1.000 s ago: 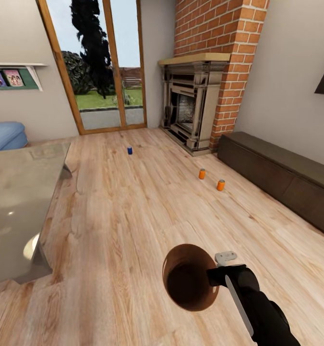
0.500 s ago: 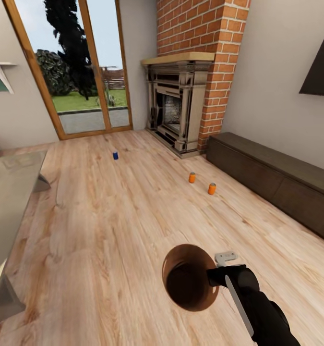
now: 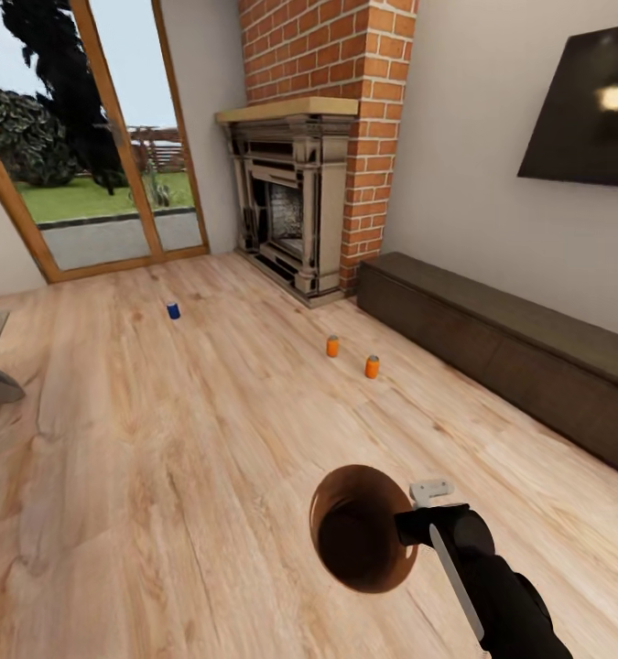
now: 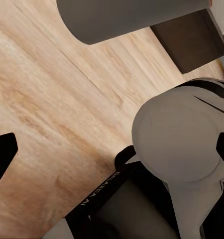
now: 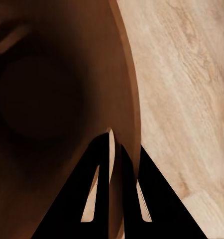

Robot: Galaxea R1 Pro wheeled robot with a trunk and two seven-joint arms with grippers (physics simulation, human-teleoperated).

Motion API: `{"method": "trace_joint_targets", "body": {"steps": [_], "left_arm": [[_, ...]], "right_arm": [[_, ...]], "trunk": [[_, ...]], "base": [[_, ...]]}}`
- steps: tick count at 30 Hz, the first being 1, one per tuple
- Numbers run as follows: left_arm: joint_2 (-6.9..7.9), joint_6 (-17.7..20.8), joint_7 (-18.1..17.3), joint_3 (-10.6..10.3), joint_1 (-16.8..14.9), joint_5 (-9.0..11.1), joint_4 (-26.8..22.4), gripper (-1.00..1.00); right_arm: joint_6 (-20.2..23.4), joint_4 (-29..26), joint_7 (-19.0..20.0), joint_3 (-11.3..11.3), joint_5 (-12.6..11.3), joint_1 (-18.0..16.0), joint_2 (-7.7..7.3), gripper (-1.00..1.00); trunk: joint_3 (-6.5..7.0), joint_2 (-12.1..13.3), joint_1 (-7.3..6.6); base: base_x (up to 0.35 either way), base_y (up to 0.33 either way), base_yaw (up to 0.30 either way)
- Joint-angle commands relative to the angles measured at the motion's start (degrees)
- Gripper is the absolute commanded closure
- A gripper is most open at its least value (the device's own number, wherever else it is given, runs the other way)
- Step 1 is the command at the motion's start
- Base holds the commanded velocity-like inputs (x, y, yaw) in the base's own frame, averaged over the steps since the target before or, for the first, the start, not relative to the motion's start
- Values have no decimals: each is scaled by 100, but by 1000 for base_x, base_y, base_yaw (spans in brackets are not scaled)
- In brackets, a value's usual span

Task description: Put the three can of soda from the living room inside the tash can in the kitchen.

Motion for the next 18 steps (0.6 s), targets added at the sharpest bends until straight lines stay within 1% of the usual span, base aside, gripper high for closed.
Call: {"method": "trace_joint_targets", "body": {"steps": [1, 6, 10, 15, 18], "left_arm": [[0, 0, 0, 2, 0, 0, 0, -100], [0, 0, 0, 2, 0, 0, 0, -100], [0, 0, 0, 2, 0, 0, 0, -100], [0, 0, 0, 2, 0, 0, 0, -100], [1, 0, 0, 4, 0, 0, 0, -100]], "right_arm": [[-3, -1, 34, 1, -107, -1, 1, 100], [-3, -1, 34, 1, -107, 0, 1, 100], [-3, -1, 34, 1, -107, 1, 1, 100], [-3, -1, 34, 1, -107, 1, 1, 100], [-3, -1, 34, 1, -107, 1, 1, 100]], "trunk": [[0, 0, 0], [0, 0, 0], [0, 0, 0], [0, 0, 0], [0, 0, 0]], "base": [[347, 0, -265], [347, 1, -265], [347, 58, -265], [335, 155, -252], [321, 195, -110]]}}
